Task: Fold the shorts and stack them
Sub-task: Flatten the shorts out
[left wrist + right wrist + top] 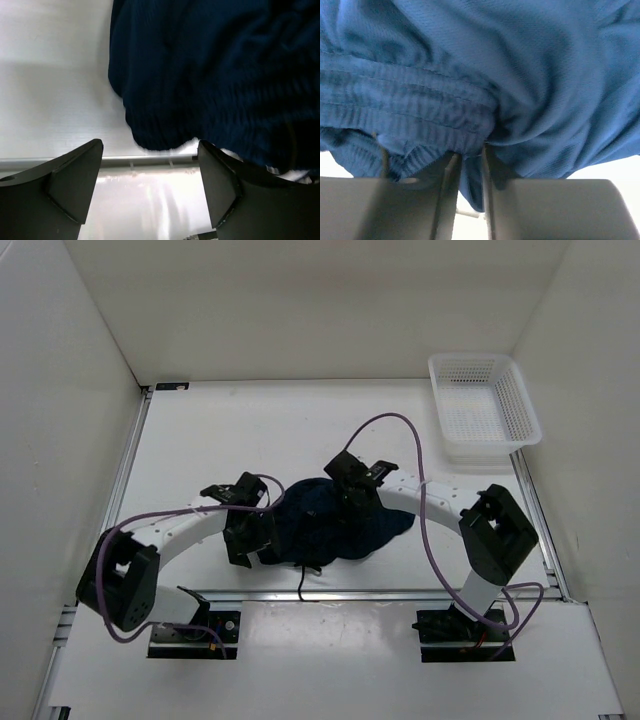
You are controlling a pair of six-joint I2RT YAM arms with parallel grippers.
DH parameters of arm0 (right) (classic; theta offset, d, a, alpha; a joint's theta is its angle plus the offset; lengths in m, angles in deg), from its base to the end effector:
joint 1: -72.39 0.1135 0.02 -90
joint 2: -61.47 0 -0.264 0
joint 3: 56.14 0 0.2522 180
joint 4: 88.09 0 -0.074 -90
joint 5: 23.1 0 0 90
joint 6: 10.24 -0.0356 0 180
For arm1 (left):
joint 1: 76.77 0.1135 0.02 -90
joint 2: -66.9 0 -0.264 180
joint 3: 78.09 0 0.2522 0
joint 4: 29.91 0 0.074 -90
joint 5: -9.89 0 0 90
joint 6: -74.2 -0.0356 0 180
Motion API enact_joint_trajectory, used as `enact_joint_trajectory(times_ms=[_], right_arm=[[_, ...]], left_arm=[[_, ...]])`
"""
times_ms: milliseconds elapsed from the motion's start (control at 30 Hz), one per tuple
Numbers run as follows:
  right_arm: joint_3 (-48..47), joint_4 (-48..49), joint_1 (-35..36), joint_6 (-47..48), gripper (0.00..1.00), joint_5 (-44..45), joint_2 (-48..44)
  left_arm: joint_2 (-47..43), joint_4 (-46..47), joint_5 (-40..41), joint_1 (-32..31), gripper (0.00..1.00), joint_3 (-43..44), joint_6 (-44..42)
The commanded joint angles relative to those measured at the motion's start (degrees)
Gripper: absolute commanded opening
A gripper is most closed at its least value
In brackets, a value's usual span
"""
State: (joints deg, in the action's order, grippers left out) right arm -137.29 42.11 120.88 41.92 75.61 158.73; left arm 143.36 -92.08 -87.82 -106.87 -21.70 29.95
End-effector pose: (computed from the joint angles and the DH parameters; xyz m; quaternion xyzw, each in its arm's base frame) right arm 0.2295 0.2512 0.2057 -0.0747 0.9724 0.0882 0.2026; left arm 0.1791 -0.1094 0.1753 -0.1310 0.9868 -0.0944 0.0120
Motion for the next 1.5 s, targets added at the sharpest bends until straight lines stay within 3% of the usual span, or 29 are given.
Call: enact_joint_trajectory(times_ms=[0,33,100,167,267,367,467,533,667,700,833,900,1033,1067,1100,1133,1167,1200,1233,1267,1300,1333,1467], right_arm=[[-1.9,0.3,-1.0,-0.8,0.14,4.1,-1.4],[-1.9,0.3,-1.0,-0.3,0.03,4.1,-2.1],[-1.9,0.3,-1.6,-0.3,0.00,4.1,-2.8],[-2.6,0.3,-1.6,0.4,0.00,4.6,-3.3],[-4.1,-0.9,-2.3,1.7,0.00,5.8,-4.9],[-7.0,-0.9,-3.9,4.4,0.00,6.8,-5.4],[-14.5,-1.5,-9.7,8.5,0.00,6.8,-3.9],[-20.9,-2.5,-12.5,10.2,0.00,6.0,-2.8],[-43.0,-6.1,-17.2,14.2,0.00,2.7,2.5],[-52.2,-8.6,-17.7,14.7,0.00,2.0,3.3],[-60.4,-10.9,-17.7,14.0,0.00,2.6,2.6],[-56.4,-9.6,-17.2,13.5,0.00,2.6,-2.0],[-34.0,-1.3,-14.1,13.5,0.00,5.1,-16.3],[-29.0,1.2,-13.4,13.5,0.00,5.1,-18.5],[-19.0,3.0,-11.9,12.7,0.00,5.6,-22.1],[-14.2,3.6,-10.9,12.7,0.00,5.6,-23.4],[-5.9,3.6,-9.7,12.0,0.00,5.6,-24.9],[-2.3,3.6,-6.5,11.5,0.00,5.6,-24.9],[0.9,3.6,-4.7,10.9,0.04,6.1,-24.9],[3.8,2.8,-1.7,9.5,0.16,7.2,-24.9],[8.7,2.8,-0.6,6.6,0.46,7.2,-24.9],[10.7,2.3,0.1,5.5,0.57,6.2,-24.9],[13.5,-1.0,-0.3,1.5,0.74,7.4,-23.7]], left_arm=[[3.7,3.5,0.7,0.2,0.85,-0.3,1.4],[5.6,5.4,0.7,0.2,0.83,0.3,1.4],[7.2,6.8,0.0,0.2,0.78,0.9,1.4],[8.6,6.8,0.5,0.8,0.56,3.2,-0.2],[7.5,6.8,-0.6,4.2,0.10,6.0,-2.0],[6.4,3.4,0.2,7.2,0.10,10.4,-4.2],[7.5,-2.3,1.3,10.7,0.10,21.6,-7.8],[9.7,-5.6,1.3,12.4,0.10,34.3,-10.2],[14.2,-12.4,0.7,16.7,0.10,56.9,-13.8],[15.9,-15.3,0.1,18.7,0.10,65.7,-14.5],[15.0,-17.2,-3.8,21.2,0.10,78.4,-14.6],[11.9,-13.0,-4.7,21.2,0.10,76.5,-14.0],[-2.6,-4.5,-5.7,19.5,0.10,57.8,-12.8],[-5.0,-3.5,-5.7,19.0,0.13,47.9,-11.8],[-9.1,-2.9,-5.0,18.3,0.28,38.0,-10.4],[-10.9,-2.9,-5.0,18.3,0.65,32.9,-9.6],[-12.6,-2.9,-5.0,18.3,0.82,28.1,-8.8],[-15.6,-2.9,-5.5,18.3,0.91,23.5,-7.7],[-17.0,-2.3,-6.0,18.3,0.92,15.8,-5.8],[-18.4,-2.3,-6.6,18.3,0.92,12.8,-4.7],[-20.6,-1.8,-6.6,18.3,0.92,10.4,-3.8],[-21.7,-1.8,-6.6,18.3,0.90,7.4,-2.3],[-24.0,-1.8,-4.1,18.3,0.82,5.9,-0.4]])
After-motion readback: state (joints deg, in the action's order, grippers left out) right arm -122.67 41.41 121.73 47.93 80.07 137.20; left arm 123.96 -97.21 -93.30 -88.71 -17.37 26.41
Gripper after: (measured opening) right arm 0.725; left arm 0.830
